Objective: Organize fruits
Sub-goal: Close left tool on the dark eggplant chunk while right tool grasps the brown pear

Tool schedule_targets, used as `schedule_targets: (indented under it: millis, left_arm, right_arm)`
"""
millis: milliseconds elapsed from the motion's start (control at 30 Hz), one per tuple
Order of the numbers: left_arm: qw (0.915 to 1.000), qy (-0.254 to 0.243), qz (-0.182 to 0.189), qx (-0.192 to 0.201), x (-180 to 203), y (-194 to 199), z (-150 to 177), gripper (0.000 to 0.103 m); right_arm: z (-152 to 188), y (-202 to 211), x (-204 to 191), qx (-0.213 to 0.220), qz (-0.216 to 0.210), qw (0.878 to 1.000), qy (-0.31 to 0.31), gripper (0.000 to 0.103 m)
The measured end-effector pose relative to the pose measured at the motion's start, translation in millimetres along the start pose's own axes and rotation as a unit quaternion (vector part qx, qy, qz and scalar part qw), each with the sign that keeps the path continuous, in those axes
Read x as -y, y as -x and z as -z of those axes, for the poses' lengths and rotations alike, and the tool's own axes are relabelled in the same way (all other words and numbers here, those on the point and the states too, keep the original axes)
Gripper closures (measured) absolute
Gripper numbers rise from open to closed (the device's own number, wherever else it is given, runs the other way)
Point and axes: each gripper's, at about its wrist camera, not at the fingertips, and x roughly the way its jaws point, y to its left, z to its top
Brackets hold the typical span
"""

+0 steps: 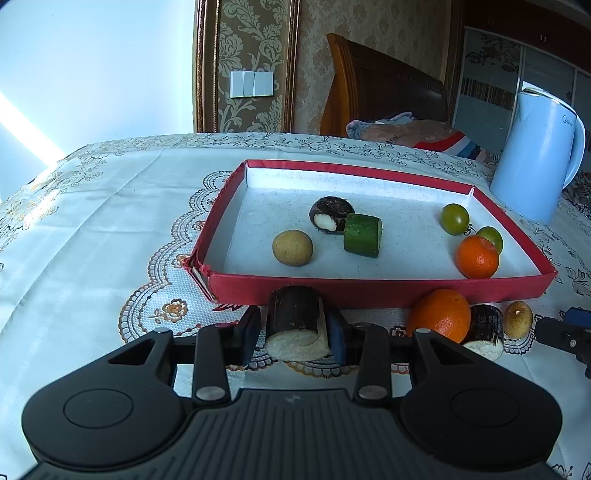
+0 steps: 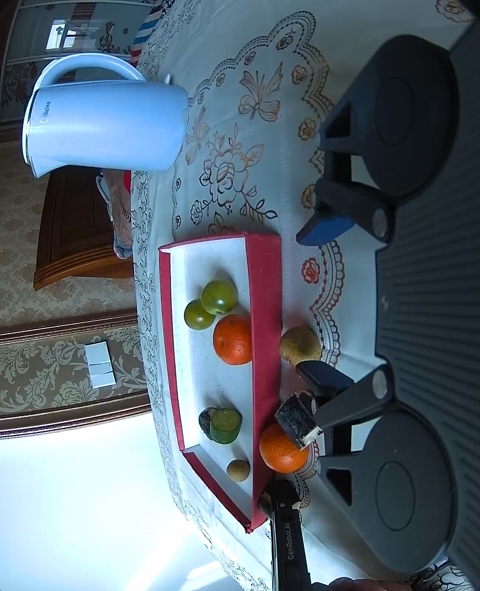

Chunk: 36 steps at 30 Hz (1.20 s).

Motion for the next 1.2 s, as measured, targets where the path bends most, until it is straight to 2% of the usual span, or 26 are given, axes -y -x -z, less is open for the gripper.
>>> schedule_targets:
  millis: [67,333,533,733,800,900,1200]
  left_arm:
    - [1.0000,-0.003,0.005,0.001,1,0,0,0.070]
    - [1.0000,-0.001,0.006,0.003,2,1,1,0.070]
    - [1.0000,-0.002,0.005,0.004,2,2,2,0.070]
    - [1.0000,0.000,0.006,0.004,1,2,1,0.070]
    - [1.0000,0.000,0.006,0.004,2,2,1,0.070]
    - [1.0000,0.001,0.004,0.005,2,2,2,0.070]
    - [1.0000,0.005,0.005,0.005,0,3,2,0.070]
  right_arm:
    - [0,-1,1,-0.001,0.000,1.000,-0.001,0.036]
    - [-1,-6,-8,-0.010,0.003,1.000,0.019,0.037]
    - [-6,-15,-18,-0.024,-0.008,0.999,0.020,0.044]
    - [-7,-24,-26,-0.034,-0.003,0.999,0.033,0.044]
    - [-8,-27,-25,-0.040,-0.004,0.999,0.031,0.049]
    - [-9,-29,-25,-0.041,-0.006,0.999,0.028,0.049]
    - [-9,-32,-32,-0.043,0.003,0.998,0.047,0.064]
